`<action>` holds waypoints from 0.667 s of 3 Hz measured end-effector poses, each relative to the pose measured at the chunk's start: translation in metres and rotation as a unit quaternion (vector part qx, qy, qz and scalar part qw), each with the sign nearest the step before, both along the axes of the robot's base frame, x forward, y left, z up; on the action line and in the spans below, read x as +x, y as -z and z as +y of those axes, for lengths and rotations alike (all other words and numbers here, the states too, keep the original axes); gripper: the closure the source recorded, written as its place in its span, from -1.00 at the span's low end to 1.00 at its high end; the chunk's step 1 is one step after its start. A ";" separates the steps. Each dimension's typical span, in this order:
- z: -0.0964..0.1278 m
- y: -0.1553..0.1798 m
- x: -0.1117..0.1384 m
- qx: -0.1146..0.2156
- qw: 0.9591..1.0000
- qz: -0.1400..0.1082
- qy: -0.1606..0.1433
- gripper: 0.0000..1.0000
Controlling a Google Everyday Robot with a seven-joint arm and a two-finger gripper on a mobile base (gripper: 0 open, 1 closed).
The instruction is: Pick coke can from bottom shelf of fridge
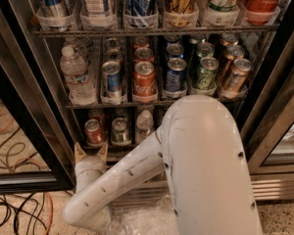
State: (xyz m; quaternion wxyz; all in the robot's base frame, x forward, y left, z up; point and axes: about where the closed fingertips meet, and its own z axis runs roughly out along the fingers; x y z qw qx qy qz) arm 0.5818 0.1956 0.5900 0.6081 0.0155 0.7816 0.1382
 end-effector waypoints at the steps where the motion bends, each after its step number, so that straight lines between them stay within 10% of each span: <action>1: -0.004 0.005 0.015 -0.008 1.000 0.002 0.009 -0.32; 2: -0.010 0.008 0.027 -0.016 1.000 0.000 0.022 -0.32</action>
Offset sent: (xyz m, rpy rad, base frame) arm 0.0406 -0.0182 -0.0091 -0.0516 -0.0097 -0.0779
